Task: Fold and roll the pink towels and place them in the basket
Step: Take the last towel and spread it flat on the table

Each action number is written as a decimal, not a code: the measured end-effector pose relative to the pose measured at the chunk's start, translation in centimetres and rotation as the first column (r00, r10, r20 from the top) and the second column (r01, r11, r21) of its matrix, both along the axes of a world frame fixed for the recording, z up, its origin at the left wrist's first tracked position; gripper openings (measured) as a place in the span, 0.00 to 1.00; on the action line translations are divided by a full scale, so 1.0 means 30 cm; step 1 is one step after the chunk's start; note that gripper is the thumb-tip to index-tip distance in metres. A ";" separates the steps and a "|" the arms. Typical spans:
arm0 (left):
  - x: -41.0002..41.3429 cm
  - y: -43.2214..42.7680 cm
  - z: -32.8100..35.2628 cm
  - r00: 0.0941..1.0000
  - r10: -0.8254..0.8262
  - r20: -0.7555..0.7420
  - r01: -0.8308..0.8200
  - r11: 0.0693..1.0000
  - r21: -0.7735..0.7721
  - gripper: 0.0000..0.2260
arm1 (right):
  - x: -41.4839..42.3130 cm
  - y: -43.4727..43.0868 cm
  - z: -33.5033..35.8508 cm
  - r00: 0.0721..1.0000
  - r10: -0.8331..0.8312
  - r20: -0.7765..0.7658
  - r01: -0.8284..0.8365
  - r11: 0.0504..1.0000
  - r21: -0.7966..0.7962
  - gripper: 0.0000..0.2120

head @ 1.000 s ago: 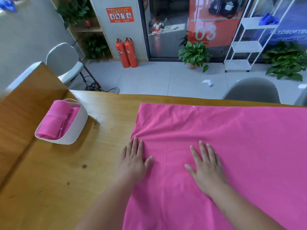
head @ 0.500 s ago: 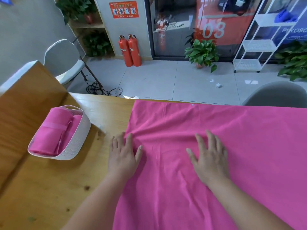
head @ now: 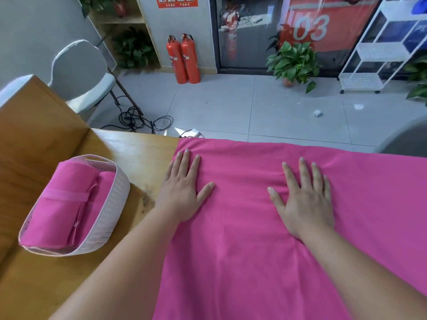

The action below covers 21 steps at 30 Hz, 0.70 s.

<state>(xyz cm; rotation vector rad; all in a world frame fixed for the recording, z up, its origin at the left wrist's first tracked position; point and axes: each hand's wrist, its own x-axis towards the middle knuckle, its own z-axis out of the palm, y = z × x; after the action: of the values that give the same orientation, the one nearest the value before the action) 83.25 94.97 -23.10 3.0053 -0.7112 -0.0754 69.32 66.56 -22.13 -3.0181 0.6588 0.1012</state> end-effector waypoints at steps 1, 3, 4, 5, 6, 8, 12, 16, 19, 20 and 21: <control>0.020 0.003 0.000 1.000 0.008 0.001 -0.008 1.000 0.003 0.41 | 0.023 0.004 -0.002 1.000 0.006 -0.002 -0.006 1.000 -0.003 0.41; 0.055 0.003 -0.005 1.000 0.009 -0.006 -0.009 1.000 0.006 0.41 | 0.058 0.007 -0.008 1.000 0.010 -0.002 -0.010 1.000 -0.009 0.41; 0.070 0.000 -0.006 1.000 0.006 -0.012 -0.006 1.000 0.011 0.42 | 0.073 0.007 -0.006 1.000 0.003 -0.002 -0.003 1.000 -0.014 0.40; 0.084 -0.005 -0.005 1.000 0.008 -0.023 -0.007 1.000 0.027 0.42 | 0.086 0.010 -0.002 1.000 -0.011 -0.005 0.011 1.000 -0.026 0.40; 0.096 -0.015 0.001 0.999 0.014 -0.035 -0.012 0.998 0.064 0.42 | 0.100 0.016 0.004 0.999 -0.028 -0.016 0.028 0.998 -0.051 0.39; 0.093 -0.038 0.017 0.998 0.044 -0.052 -0.035 0.986 0.165 0.41 | 0.115 0.040 0.018 0.997 -0.050 -0.064 0.043 0.994 -0.099 0.37; -0.111 -0.033 0.055 0.997 0.072 -0.038 -0.073 0.997 -0.019 0.35 | 0.041 0.113 0.051 0.992 -0.089 -0.091 0.085 0.995 -0.044 0.36; -0.521 0.092 0.028 0.994 0.070 -0.087 -0.080 0.990 -0.117 0.32 | -0.197 0.239 0.057 0.997 -0.058 -0.041 0.060 0.998 0.029 0.35; -0.747 0.259 0.000 0.984 0.103 -0.143 -0.118 0.987 -0.105 0.32 | -0.429 0.354 0.045 0.999 -0.016 -0.042 0.019 0.998 0.062 0.36; -0.782 0.316 -0.008 0.985 0.100 -0.138 -0.114 0.988 -0.100 0.32 | -0.507 0.389 0.036 0.998 -0.003 -0.057 0.006 0.998 0.060 0.37; -0.797 0.366 -0.011 0.987 0.100 -0.124 -0.111 0.990 -0.084 0.33 | -0.582 0.418 0.026 0.997 0.005 -0.077 -0.001 0.999 0.052 0.38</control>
<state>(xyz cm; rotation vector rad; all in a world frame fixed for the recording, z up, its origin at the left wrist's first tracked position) 59.33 105.95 -23.43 2.9158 -0.5281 -0.2108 51.86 79.09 -21.33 -2.9780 0.6469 0.2318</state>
